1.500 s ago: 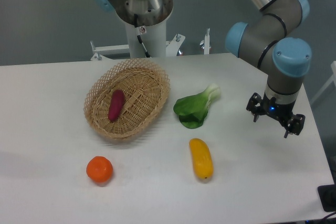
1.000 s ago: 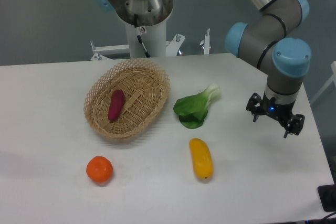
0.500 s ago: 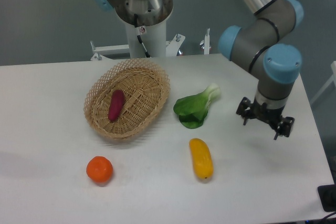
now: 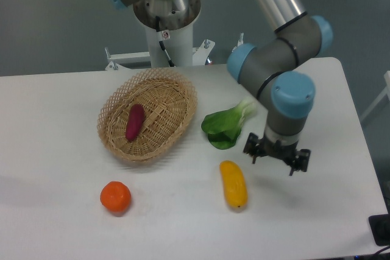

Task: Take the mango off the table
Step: 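Move the open gripper over the yellow mango and lower onto it, then close the gripper around the yellow mango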

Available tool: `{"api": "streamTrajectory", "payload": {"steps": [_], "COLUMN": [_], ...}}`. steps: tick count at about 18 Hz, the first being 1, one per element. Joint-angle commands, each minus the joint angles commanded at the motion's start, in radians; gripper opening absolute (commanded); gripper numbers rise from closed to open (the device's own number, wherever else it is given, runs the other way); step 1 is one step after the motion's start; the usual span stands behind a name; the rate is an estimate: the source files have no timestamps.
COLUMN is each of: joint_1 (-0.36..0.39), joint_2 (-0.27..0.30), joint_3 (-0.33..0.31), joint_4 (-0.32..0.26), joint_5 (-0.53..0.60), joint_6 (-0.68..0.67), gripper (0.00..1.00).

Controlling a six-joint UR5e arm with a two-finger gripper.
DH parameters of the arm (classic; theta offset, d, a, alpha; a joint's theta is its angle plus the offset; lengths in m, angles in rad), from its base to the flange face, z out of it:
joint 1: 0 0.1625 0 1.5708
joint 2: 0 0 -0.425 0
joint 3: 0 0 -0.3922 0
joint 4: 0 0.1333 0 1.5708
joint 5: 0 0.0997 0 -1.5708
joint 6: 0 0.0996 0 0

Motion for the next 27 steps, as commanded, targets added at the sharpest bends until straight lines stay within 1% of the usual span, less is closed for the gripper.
{"api": "streamTrajectory", "payload": {"steps": [3, 5, 7, 9, 12, 17, 19, 23, 27], "joint_1": [-0.020, -0.026, -0.031, -0.054, -0.057, -0.067, -0.072, -0.086, -0.089], "joint_2": [-0.006, -0.009, -0.018, -0.029, -0.040, -0.058, -0.066, -0.086, -0.089], "joint_3": [-0.002, -0.003, -0.006, -0.005, -0.005, -0.005, -0.006, -0.005, -0.002], "joint_4": [-0.002, -0.002, -0.002, 0.000, 0.002, 0.014, 0.032, 0.038, 0.041], "joint_5": [-0.011, -0.058, -0.081, -0.078, -0.075, -0.066, -0.046, 0.020, 0.026], "joint_6": [-0.043, -0.092, -0.111, -0.129, -0.158, -0.160, -0.160, -0.174, -0.171], "gripper": [1.00, 1.00, 1.00, 1.00, 1.00, 1.00, 1.00, 1.00, 1.00]}}
